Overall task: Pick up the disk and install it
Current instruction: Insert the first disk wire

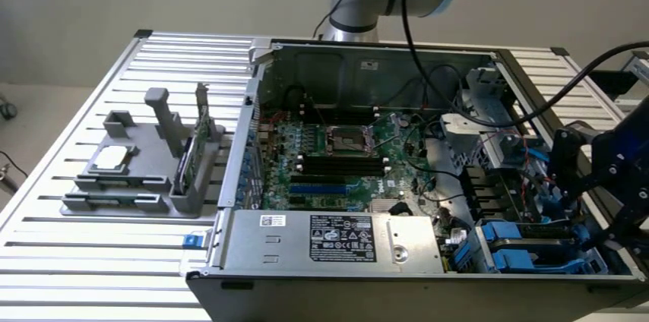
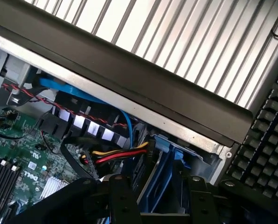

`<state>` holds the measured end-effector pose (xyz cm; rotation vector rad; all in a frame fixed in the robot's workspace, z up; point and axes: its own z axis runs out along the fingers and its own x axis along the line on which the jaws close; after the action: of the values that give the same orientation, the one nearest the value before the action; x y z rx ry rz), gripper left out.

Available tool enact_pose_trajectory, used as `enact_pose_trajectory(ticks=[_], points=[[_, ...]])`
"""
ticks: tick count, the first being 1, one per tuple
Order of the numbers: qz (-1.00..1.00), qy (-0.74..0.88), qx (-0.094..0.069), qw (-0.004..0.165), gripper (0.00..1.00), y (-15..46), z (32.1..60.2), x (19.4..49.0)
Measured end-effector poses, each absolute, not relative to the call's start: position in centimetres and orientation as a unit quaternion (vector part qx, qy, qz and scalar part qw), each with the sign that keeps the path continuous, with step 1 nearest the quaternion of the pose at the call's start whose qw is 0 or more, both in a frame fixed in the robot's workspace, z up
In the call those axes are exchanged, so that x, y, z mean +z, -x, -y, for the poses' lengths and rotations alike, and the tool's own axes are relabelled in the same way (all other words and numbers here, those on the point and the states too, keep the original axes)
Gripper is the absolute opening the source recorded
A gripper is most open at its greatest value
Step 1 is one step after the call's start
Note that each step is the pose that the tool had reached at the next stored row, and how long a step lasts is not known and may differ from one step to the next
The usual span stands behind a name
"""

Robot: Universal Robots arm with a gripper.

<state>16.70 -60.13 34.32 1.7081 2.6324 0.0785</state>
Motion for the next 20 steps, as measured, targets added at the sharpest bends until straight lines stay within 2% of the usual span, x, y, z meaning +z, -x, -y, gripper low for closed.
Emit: enact_pose_trajectory(ticks=[8, 20], points=[[-0.817, -0.576, 0.028, -0.005, 0.47, -16.69, 60.12, 34.27], [-0.811, -0.583, 0.042, -0.036, 0.47, -17.24, 60.07, 34.18]])
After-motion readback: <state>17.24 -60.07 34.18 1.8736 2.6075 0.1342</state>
